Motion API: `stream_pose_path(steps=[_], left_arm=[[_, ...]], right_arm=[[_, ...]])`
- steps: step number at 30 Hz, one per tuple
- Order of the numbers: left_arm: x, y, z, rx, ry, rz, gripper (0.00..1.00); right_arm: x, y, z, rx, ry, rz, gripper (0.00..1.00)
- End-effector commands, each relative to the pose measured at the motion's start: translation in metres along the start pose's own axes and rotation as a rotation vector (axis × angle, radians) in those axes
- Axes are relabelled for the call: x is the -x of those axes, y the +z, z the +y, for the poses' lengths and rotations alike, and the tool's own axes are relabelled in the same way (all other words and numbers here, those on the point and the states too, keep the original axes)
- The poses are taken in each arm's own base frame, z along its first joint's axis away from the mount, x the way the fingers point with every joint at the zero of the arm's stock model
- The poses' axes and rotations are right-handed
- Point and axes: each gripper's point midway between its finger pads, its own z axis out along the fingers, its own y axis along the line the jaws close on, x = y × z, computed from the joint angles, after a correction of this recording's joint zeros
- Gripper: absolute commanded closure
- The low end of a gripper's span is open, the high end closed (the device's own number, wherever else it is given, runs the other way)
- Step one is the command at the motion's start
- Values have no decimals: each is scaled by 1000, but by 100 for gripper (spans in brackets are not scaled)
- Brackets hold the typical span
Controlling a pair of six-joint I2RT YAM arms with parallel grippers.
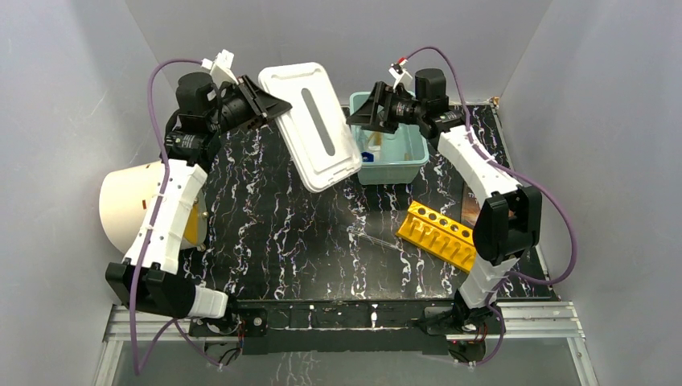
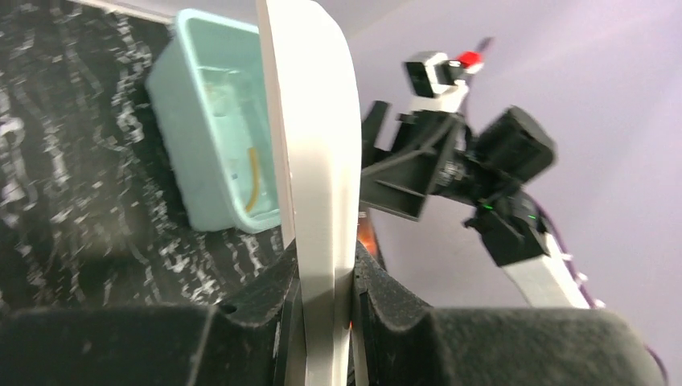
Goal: Organize the chemistry lab equipment
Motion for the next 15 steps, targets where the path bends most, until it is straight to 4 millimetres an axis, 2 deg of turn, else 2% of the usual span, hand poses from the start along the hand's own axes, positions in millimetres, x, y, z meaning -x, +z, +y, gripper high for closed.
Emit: stream_pose_path(steps=[1, 5, 10, 15], left_arm=[[11, -5, -62, -305, 14, 25, 100], [13, 2, -75, -406, -26, 58, 100], [11, 14, -64, -391, -51, 75, 100], [9, 27, -50, -362, -70, 85, 100]], right_arm=[[35, -11, 25, 145, 30, -57, 11], [44, -15, 28, 239, 71, -65, 12], [44, -31, 41, 377, 155, -65, 14], [44, -44, 47, 434, 173, -82, 29]])
